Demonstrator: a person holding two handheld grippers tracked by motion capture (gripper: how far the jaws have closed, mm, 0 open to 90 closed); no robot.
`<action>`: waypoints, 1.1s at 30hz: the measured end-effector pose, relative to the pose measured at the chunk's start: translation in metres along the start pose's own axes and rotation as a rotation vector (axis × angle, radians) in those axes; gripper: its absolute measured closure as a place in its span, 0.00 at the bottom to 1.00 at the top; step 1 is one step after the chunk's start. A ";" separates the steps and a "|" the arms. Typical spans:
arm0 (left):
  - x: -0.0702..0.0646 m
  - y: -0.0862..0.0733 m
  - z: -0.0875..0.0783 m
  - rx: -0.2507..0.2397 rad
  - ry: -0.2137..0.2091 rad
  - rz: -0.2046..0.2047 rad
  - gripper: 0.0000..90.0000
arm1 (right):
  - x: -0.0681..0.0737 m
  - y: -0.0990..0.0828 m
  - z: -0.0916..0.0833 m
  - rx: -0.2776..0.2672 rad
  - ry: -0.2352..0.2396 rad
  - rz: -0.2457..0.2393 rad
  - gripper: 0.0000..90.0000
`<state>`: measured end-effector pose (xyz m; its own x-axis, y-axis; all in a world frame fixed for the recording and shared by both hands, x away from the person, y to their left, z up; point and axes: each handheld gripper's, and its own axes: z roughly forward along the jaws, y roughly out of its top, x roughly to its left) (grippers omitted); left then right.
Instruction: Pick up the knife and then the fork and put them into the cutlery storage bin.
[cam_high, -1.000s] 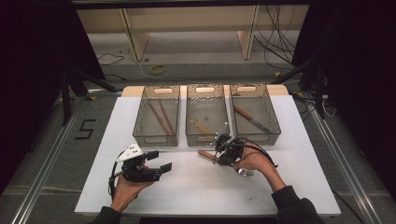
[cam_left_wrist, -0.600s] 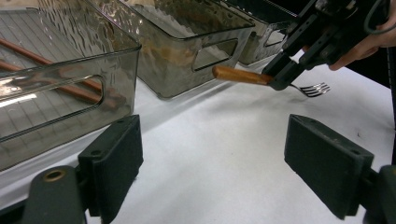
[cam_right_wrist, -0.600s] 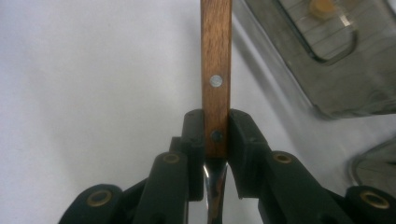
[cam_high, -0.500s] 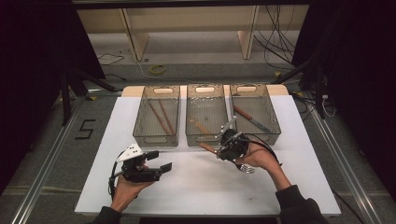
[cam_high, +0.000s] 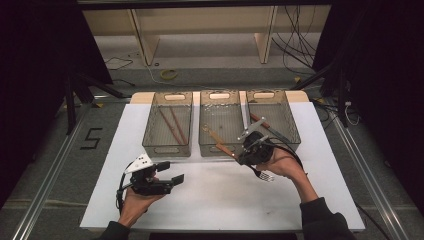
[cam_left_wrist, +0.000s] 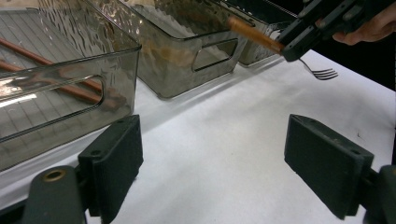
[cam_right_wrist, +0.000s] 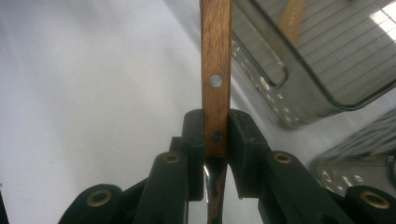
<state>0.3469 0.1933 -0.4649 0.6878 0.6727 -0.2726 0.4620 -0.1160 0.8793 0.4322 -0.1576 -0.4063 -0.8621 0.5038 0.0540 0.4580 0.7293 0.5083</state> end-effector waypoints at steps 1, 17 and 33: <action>0.000 0.000 0.000 0.000 0.000 0.000 0.21 | -0.001 0.000 -0.002 -0.011 0.007 0.004 0.86; 0.000 0.000 0.000 0.000 0.000 -0.001 0.21 | -0.022 -0.012 -0.040 -0.142 -0.030 0.071 0.86; 0.000 0.000 0.000 0.002 0.000 0.001 0.21 | -0.037 -0.022 -0.060 -0.207 -0.091 0.143 0.86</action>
<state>0.3471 0.1931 -0.4649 0.6882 0.6726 -0.2719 0.4627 -0.1183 0.8786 0.4407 -0.2198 -0.3679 -0.7643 0.6416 0.0651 0.5119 0.5422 0.6664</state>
